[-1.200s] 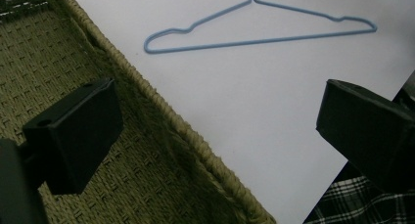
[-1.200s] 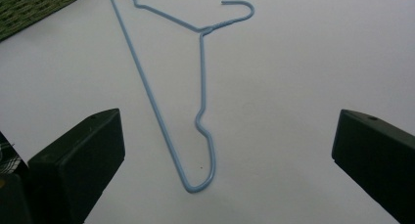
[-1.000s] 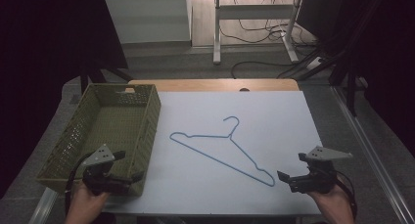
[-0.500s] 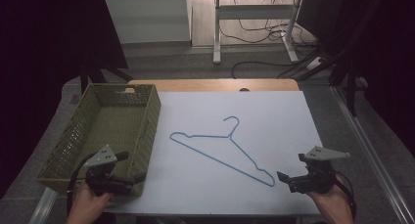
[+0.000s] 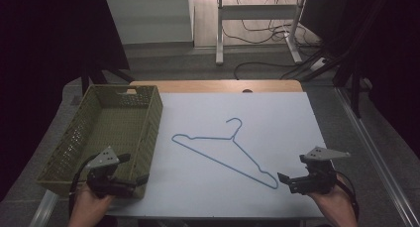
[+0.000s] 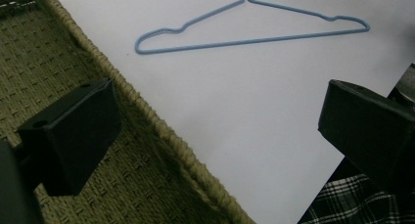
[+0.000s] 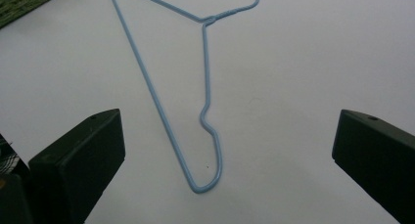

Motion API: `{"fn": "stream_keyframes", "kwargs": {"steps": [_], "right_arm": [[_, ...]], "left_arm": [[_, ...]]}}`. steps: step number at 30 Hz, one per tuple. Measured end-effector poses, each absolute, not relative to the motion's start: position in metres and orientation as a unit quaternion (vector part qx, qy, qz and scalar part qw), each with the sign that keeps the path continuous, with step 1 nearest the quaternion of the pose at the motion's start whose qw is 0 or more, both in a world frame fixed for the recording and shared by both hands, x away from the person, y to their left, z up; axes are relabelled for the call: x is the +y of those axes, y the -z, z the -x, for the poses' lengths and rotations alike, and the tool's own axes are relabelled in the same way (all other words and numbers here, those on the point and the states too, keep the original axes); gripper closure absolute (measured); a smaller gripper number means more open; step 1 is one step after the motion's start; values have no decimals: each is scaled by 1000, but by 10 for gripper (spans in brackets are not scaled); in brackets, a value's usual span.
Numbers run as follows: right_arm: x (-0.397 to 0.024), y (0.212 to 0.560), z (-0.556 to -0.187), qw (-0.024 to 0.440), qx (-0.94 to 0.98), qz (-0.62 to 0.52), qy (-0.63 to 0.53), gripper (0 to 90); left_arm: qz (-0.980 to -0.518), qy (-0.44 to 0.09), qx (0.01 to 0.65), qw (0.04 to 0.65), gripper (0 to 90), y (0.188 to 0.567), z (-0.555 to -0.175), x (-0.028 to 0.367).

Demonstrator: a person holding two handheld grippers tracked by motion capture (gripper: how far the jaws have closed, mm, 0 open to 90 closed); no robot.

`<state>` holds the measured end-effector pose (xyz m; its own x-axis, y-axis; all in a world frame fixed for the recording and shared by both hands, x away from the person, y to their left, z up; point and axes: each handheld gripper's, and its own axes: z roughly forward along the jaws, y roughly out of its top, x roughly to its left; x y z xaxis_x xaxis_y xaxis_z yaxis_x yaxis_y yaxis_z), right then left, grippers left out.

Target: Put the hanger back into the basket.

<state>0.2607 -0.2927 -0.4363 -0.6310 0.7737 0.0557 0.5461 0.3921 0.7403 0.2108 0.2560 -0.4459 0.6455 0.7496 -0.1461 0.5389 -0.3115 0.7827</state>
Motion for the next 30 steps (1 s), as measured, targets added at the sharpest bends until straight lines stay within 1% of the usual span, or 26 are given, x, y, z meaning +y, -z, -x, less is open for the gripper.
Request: {"fn": "stream_keyframes", "kwargs": {"steps": [11,22,25,30], "right_arm": [[-278,432,-271,139,832,-402,-356,0],[-262,429,-287,130,841,-393,-350,0],[-258,428,-291,115,839,-392,-358,26],[-252,429,-298,119,844,-385,-353,41]], "left_arm": [[-805,-125,402,417,20,447,-212,254],[-803,-129,401,422,21,445,-213,251],[-802,-129,400,424,22,444,-214,250],[-802,-127,393,432,23,442,-216,245]]}}
